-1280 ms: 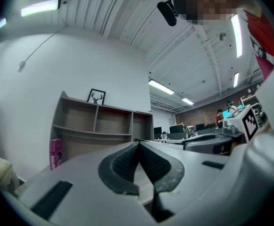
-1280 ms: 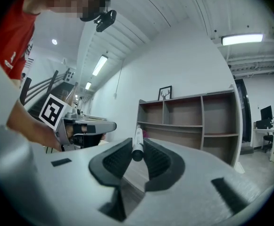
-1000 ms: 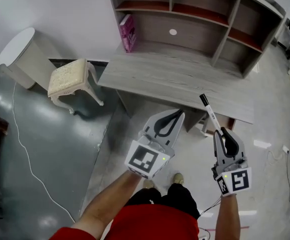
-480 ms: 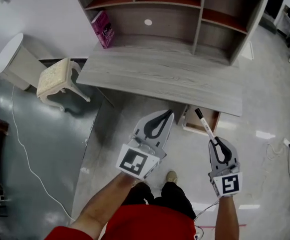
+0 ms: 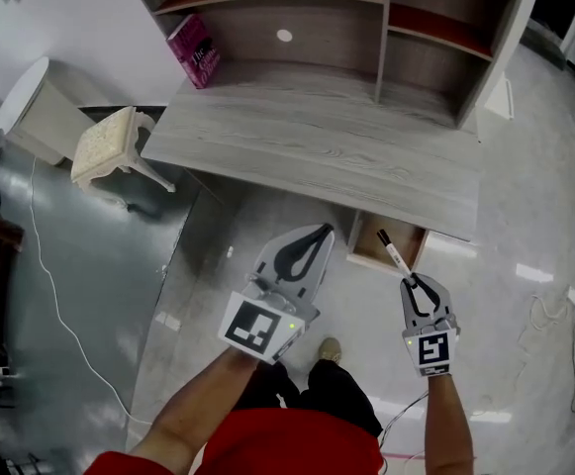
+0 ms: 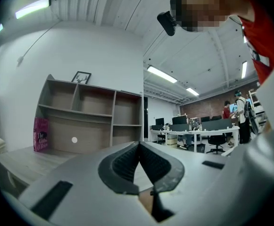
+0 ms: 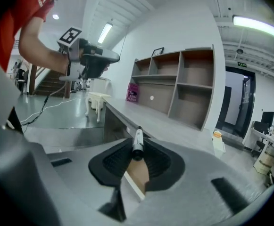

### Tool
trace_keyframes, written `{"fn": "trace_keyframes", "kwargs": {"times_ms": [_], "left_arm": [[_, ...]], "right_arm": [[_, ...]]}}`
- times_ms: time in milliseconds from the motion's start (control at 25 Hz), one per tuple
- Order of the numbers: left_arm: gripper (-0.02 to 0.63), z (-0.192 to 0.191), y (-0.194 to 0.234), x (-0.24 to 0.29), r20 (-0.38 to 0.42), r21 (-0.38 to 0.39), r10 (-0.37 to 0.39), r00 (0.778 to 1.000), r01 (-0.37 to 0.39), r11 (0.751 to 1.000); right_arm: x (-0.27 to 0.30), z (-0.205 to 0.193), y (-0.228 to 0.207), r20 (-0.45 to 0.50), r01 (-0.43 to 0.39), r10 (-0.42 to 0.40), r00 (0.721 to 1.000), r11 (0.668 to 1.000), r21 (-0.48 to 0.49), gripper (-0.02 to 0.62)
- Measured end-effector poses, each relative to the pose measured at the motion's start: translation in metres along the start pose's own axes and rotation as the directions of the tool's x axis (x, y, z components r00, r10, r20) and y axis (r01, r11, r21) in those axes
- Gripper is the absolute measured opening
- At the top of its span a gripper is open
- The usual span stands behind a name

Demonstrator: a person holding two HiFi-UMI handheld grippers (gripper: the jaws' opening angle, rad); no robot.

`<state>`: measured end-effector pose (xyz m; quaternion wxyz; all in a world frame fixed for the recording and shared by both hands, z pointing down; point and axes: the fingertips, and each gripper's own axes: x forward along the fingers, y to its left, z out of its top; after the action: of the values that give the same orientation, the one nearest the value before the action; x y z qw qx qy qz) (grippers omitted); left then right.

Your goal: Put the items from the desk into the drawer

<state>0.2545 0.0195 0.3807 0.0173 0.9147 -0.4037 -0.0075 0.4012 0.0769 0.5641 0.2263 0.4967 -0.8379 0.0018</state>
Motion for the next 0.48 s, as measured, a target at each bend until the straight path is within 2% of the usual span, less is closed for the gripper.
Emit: {"fn": "trace_keyframes", "kwargs": {"times_ms": [280,480], "left_arm": [[0.008,-0.016,0.006,0.01,-0.043,0.004,0.047,0.998,-0.046,0.999],[0.008,-0.028,0.019,0.015,-0.081,0.003,0.075,0.994,-0.075,0.997]], "right_arm": [[0.049,-0.052,-0.003,-0.101,-0.043,0.041,0.994,0.999,-0.022,0.075],[0.087,-0.069,-0.01,-0.135,-0.068,0.064,0.989,0.997,-0.023,0.075]]}}
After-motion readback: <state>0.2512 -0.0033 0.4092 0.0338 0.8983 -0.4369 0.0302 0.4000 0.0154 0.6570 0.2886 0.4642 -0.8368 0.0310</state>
